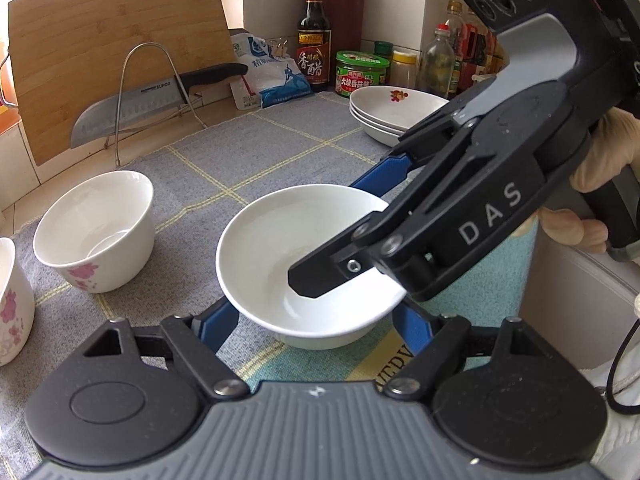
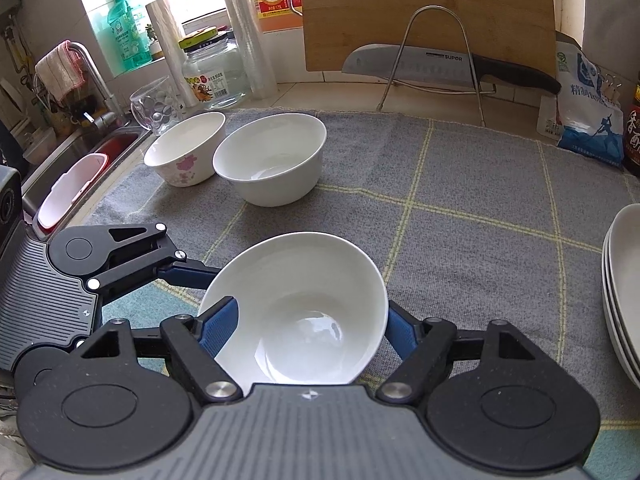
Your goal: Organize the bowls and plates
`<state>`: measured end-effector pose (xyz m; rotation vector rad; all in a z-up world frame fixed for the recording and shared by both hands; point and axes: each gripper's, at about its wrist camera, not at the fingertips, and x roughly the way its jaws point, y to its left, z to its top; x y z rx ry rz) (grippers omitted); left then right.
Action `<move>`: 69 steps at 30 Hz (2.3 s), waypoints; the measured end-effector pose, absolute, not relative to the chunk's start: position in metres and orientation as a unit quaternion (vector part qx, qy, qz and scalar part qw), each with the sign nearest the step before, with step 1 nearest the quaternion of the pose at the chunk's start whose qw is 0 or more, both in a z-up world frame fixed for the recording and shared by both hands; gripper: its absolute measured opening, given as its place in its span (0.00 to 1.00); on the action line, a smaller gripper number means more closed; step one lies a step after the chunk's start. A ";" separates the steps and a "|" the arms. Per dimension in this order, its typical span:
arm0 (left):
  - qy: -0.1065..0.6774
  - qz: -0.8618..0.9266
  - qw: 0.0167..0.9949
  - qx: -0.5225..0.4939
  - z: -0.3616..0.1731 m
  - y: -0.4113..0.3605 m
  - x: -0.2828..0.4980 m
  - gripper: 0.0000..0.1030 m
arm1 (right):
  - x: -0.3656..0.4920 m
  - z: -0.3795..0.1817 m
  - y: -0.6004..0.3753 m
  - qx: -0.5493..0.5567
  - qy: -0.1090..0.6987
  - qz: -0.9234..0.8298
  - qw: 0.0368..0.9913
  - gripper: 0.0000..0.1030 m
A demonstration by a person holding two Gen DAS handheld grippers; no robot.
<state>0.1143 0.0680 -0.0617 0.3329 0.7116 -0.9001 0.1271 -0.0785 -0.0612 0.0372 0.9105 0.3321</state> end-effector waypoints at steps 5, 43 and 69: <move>0.329 -0.429 0.827 0.157 -0.058 0.069 0.110 0.91 | 0.125 -0.058 -0.078 0.017 0.425 0.158 0.891 1.00; 0.325 -0.256 0.903 0.118 -0.047 0.143 0.150 0.93 | 0.174 -0.018 -0.022 -0.147 0.390 0.175 0.892 1.00; 0.321 -0.225 0.915 0.101 -0.061 0.121 0.204 0.92 | 0.254 -0.039 -0.018 -0.148 0.406 0.223 0.874 1.00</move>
